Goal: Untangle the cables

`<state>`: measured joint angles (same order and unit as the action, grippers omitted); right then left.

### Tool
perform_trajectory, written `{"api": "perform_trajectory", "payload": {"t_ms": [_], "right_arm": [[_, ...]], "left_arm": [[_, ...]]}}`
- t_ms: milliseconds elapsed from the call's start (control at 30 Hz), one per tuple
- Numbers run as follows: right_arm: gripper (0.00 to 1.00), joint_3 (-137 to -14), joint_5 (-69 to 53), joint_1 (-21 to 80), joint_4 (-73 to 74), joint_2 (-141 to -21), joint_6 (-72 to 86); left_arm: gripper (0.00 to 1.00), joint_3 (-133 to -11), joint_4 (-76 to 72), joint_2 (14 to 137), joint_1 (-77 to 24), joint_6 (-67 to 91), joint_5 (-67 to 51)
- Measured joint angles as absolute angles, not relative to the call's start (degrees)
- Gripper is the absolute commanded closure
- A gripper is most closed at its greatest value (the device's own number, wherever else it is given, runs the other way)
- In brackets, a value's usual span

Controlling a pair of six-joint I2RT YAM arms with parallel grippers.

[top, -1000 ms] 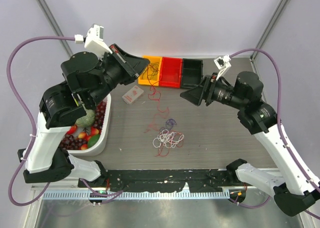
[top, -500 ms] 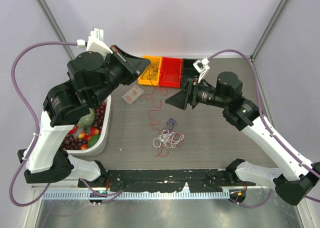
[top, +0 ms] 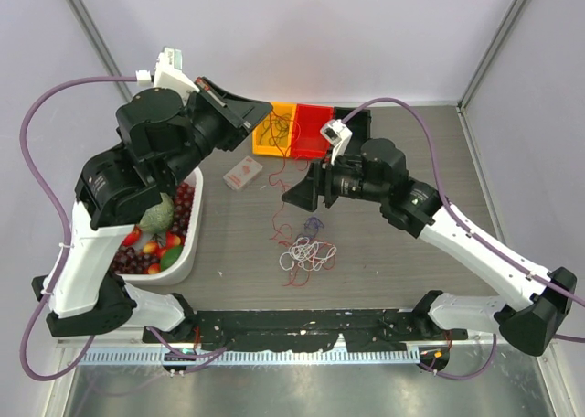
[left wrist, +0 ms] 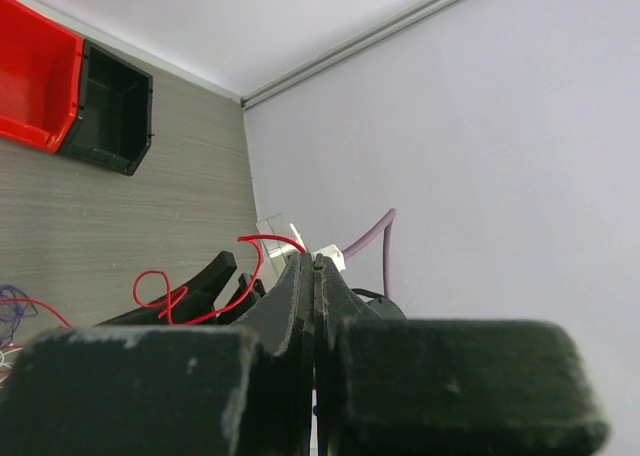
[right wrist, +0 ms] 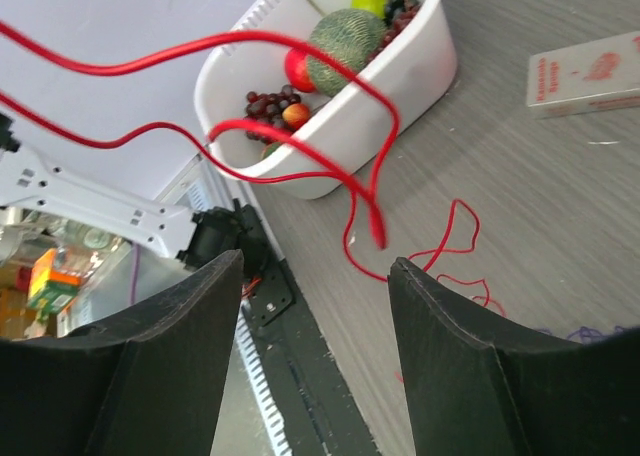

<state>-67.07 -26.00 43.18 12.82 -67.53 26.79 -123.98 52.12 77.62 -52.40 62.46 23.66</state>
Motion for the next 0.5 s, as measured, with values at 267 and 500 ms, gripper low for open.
{"api": "perform_trajectory", "payload": {"t_ms": [267,500], "right_arm": [[0.4,-65.17,-19.27,46.59,8.99,-68.77,24.21],[0.46,-64.03,-16.1,49.89,6.28,-72.86,23.86]], "left_arm": [[1.0,-123.98,52.1,77.67,-50.11,63.18,21.32],[1.0,-124.05,52.12,78.24,-48.05,64.31,19.03]]}}
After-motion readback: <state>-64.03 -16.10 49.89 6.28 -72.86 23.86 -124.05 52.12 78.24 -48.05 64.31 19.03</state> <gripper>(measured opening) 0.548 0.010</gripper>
